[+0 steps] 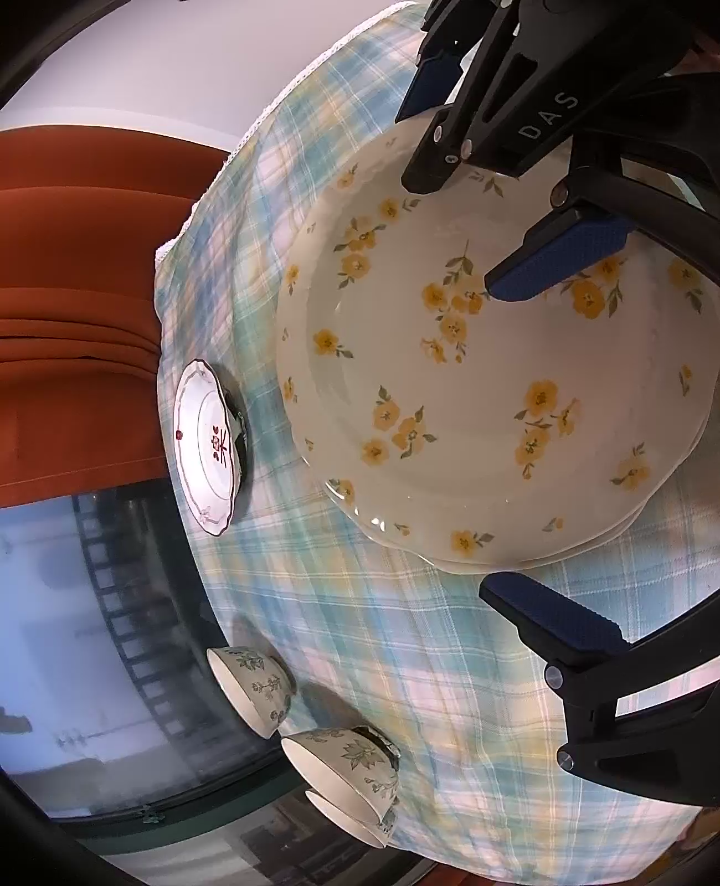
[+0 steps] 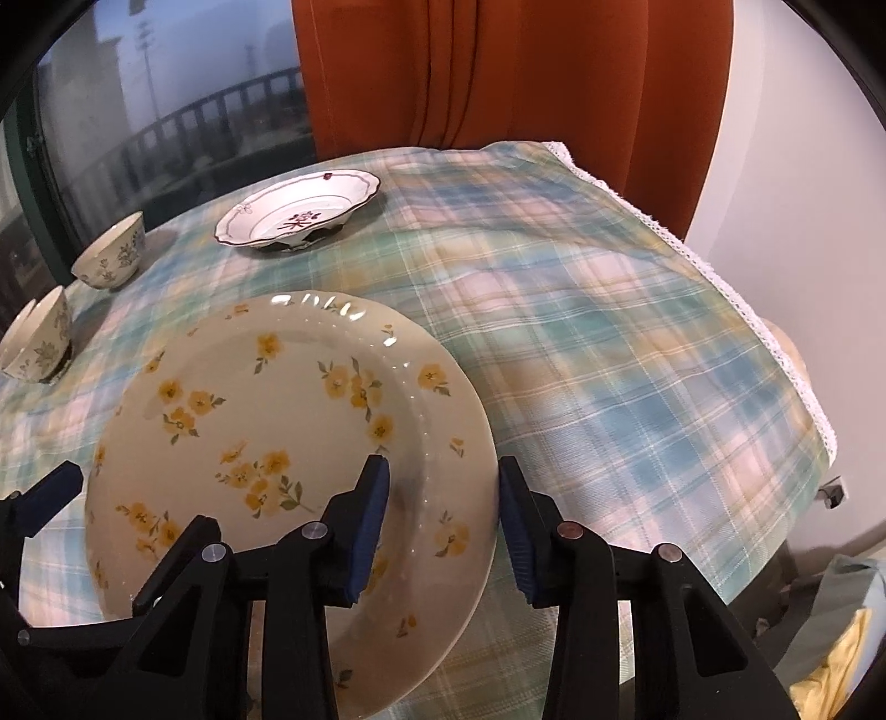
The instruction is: Organize plates and bowls
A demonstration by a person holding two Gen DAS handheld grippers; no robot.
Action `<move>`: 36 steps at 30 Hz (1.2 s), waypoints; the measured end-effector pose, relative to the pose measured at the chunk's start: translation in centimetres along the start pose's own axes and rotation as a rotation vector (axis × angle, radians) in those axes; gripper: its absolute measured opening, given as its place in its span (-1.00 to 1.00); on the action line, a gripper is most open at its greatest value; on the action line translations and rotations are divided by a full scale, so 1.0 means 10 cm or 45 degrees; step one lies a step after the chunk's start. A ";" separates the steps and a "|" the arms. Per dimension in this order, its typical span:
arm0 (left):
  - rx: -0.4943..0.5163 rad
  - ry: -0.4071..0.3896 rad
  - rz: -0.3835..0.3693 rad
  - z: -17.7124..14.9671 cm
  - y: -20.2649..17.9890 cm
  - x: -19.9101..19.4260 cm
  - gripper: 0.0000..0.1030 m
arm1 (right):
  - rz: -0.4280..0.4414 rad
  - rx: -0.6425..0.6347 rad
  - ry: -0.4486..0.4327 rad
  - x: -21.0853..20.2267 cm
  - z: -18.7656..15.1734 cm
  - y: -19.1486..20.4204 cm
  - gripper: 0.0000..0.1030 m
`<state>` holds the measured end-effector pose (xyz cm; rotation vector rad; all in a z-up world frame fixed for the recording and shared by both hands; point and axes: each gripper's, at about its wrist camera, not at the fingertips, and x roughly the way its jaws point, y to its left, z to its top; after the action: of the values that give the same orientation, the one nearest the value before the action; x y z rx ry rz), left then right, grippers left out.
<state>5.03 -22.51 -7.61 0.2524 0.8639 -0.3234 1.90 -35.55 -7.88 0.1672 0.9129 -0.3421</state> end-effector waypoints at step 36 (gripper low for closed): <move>-0.108 -0.144 -0.041 0.08 0.72 -0.45 0.93 | 0.067 -0.015 -0.168 -0.62 0.13 0.64 0.51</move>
<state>5.56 -15.31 -2.98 0.1398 0.7688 -0.3272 1.69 -28.55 -2.20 0.1555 0.7790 -0.2955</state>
